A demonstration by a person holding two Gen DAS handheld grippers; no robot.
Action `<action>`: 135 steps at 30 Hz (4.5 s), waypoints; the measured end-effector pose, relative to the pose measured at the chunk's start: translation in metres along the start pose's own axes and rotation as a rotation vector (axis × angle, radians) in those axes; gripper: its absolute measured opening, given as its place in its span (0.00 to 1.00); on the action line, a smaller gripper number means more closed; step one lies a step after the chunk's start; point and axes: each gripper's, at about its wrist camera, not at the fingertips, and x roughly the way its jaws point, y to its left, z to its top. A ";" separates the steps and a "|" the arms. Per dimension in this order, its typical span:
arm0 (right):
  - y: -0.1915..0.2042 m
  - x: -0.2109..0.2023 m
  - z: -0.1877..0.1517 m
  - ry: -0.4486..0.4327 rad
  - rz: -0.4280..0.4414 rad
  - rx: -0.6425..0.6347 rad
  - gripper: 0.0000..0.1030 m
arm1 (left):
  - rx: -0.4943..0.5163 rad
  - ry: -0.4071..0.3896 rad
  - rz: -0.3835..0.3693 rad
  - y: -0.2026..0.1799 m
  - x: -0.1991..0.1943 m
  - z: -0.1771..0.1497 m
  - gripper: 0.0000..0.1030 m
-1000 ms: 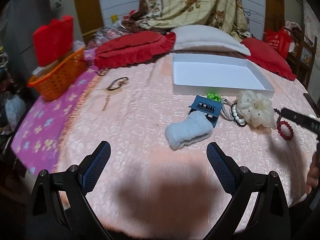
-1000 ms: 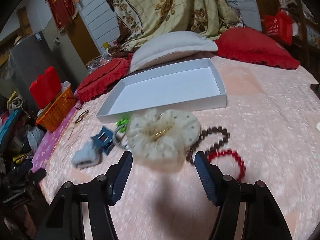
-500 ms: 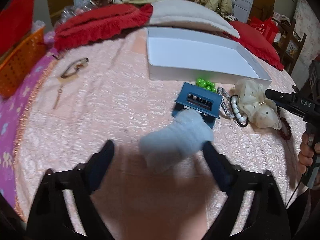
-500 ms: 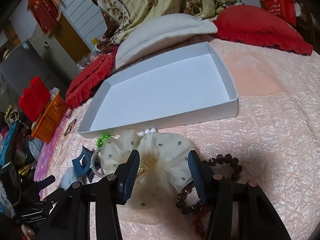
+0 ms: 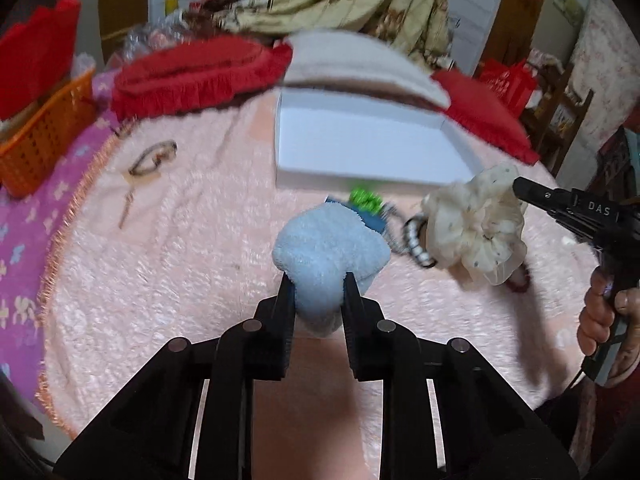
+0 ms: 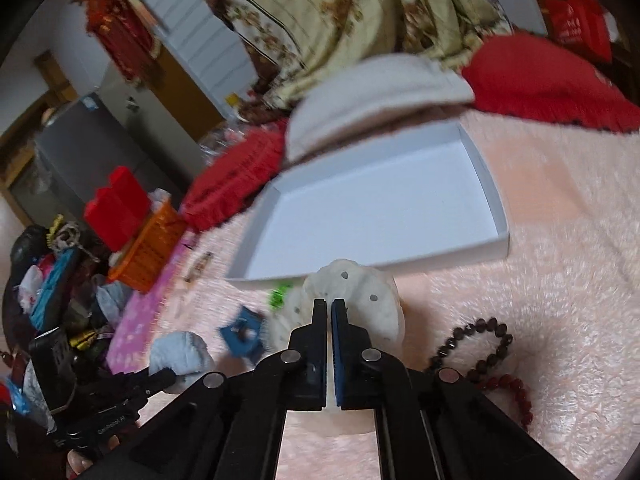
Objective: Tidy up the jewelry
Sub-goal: 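Carry both scrunchies into the white box and open both tools, then move left tool to blue claw clip while right tool approaches gold spiral hair tie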
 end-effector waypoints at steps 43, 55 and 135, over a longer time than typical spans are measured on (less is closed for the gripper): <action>-0.037 0.014 0.036 0.097 -0.142 -0.046 0.65 | 0.000 0.126 0.061 0.004 0.147 0.144 0.21; -0.075 0.068 0.016 0.187 -0.060 0.079 0.12 | 0.032 0.125 0.079 -0.009 0.134 0.132 0.21; -0.017 0.080 -0.043 0.173 -0.249 -0.179 0.46 | -0.071 0.175 -0.132 0.019 0.134 0.035 0.57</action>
